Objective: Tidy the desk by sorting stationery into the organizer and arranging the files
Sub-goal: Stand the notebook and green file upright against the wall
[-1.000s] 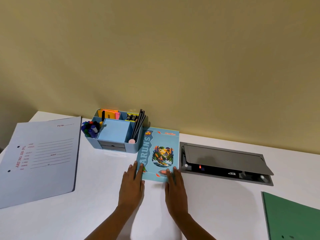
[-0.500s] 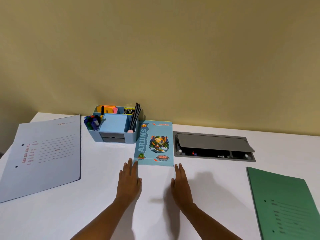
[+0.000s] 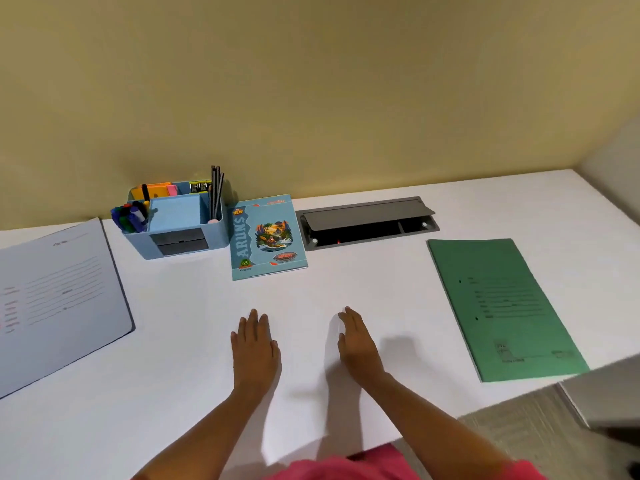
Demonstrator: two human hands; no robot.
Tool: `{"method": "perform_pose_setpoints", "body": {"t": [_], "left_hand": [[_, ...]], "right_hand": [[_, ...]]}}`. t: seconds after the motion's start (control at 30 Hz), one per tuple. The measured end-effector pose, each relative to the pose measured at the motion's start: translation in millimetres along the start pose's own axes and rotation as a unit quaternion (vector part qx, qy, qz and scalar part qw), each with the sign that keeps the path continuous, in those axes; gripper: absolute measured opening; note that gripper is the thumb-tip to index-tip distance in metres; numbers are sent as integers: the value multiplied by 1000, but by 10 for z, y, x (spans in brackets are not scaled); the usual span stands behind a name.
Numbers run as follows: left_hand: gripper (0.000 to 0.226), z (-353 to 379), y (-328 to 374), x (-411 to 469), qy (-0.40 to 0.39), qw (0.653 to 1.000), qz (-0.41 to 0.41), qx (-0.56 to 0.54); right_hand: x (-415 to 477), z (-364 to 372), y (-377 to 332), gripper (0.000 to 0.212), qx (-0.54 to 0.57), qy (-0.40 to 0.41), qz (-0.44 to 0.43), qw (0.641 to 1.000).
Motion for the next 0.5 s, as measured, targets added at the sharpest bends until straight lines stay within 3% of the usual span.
{"method": "perform_pose_setpoints", "body": {"t": [0.3, 0.5], "left_hand": [[47, 17, 881, -8, 9, 988, 82, -134], [48, 22, 1819, 116, -49, 961, 93, -257]], "right_hand": [[-421, -1104, 684, 35, 69, 156, 143, 975], [-454, -1899, 1509, 34, 19, 222, 255, 941]]}}
Point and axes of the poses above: each hand's wrist, its own x-axis towards the middle knuckle, its own z-axis out of the palm, y = z × x, the point moved 4 cm from there along x, towards the middle knuckle, and after that the axes turned 8 degrees about x, right-handed, at the moved point
